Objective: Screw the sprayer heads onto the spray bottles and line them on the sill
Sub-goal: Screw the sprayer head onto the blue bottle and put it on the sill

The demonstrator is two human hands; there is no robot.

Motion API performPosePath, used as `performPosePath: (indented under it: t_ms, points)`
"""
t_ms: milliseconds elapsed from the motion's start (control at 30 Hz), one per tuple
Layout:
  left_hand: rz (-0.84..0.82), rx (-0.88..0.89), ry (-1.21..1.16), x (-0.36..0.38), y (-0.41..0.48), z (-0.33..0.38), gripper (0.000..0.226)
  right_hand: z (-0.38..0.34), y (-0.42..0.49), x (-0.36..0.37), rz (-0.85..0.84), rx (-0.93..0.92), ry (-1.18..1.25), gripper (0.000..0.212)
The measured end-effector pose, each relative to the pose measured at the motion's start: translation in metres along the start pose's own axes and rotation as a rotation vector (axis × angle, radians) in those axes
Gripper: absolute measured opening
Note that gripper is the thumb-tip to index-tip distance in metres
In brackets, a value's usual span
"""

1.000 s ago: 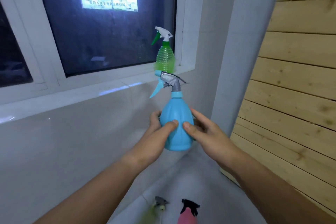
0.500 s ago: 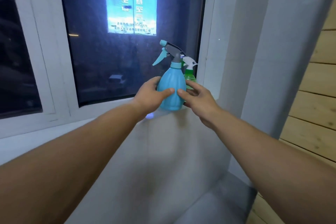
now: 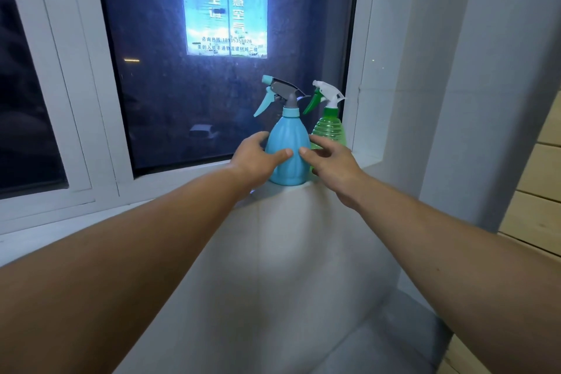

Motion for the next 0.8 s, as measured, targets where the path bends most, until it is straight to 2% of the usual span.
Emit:
performPosePath:
  t_ms: [233, 533, 600, 733, 800]
  points:
    - [0.007, -0.013, 0.006, 0.002, 0.0, 0.001, 0.059, 0.002, 0.002, -0.001, 0.028, 0.007, -0.046, 0.048]
    - [0.073, -0.014, 0.093, 0.007, -0.003, 0.007, 0.055, 0.014, -0.005, -0.009, 0.094, 0.043, -0.096, 0.059]
    - [0.084, -0.04, 0.072, 0.009, -0.006, 0.005, 0.062, 0.019, -0.01, -0.017, 0.113, 0.05, -0.091, 0.055]
    - [0.149, -0.08, 0.145, 0.002, -0.016, 0.007, 0.094, 0.029, -0.03, -0.037, 0.162, 0.063, -0.064, 0.043]
    - [0.202, -0.051, 0.141, 0.0, -0.031, 0.009, 0.094, 0.04, -0.046, -0.048, 0.179, 0.083, -0.047, 0.036]
Point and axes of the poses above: each hand's wrist, its own y-axis towards the middle knuckle, its own x-axis out of the palm, z = x × y, the point moved 7 cm from there along y, towards the middle knuckle, and after that the axes turned 4 degrees about x, right-handed, at the moved point
